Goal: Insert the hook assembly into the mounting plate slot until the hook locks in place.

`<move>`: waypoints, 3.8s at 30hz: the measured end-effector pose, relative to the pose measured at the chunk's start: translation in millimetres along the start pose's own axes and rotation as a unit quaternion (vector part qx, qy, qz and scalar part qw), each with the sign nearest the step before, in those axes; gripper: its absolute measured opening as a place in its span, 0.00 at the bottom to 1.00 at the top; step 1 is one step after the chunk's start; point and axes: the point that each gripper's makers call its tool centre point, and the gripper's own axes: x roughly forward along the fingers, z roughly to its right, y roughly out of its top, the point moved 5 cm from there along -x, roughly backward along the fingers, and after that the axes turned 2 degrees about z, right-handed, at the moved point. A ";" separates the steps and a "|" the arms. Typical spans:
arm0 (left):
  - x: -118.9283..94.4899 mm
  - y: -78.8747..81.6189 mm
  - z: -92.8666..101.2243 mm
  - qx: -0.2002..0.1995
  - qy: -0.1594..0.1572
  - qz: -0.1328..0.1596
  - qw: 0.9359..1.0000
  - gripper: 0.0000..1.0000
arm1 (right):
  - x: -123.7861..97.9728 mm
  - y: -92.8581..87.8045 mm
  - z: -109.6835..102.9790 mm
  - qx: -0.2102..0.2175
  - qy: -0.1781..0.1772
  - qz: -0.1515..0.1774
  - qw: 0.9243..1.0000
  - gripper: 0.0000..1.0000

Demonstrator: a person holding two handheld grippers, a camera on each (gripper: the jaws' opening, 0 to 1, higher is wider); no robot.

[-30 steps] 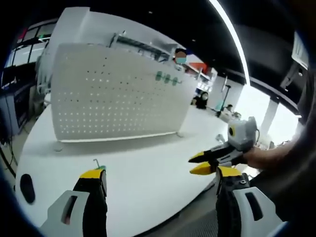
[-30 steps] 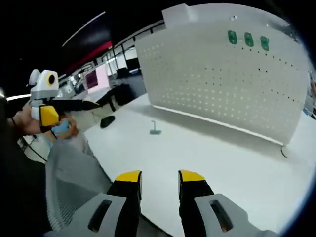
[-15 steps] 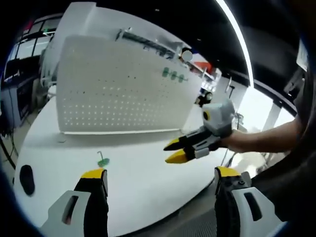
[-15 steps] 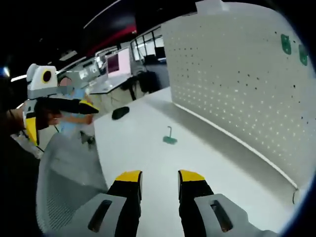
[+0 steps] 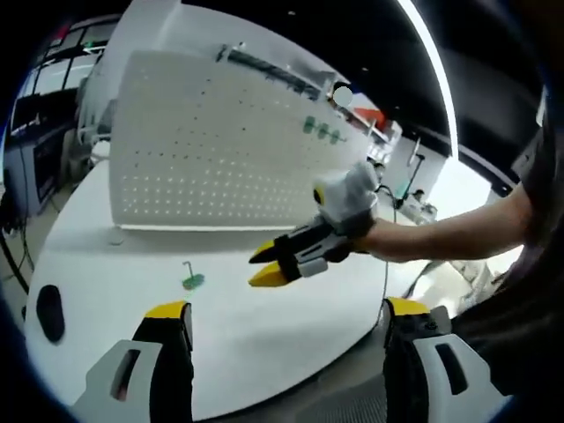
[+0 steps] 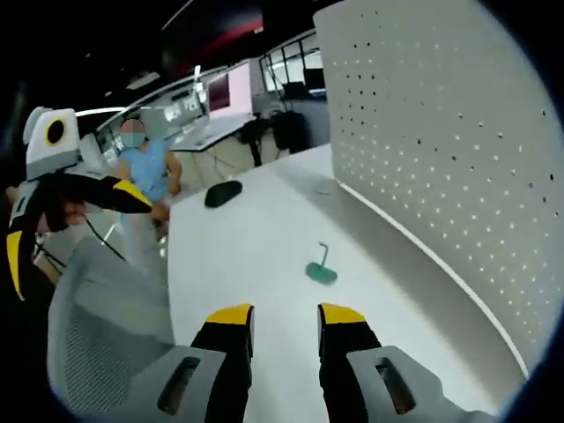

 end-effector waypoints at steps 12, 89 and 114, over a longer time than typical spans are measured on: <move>-12.0 5.4 2.5 -0.016 -0.005 -0.005 1.000 0.91 | 50.6 9.7 15.8 -0.023 0.030 -0.040 0.998 0.28; -10.6 21.9 -21.3 -0.029 0.016 0.001 0.999 0.87 | 12.7 25.7 43.4 0.021 -0.004 -0.042 0.999 0.00; 14.6 18.2 40.5 0.025 -0.043 -0.013 0.999 0.87 | -102.1 -28.7 -2.3 0.089 -0.088 0.034 0.992 0.00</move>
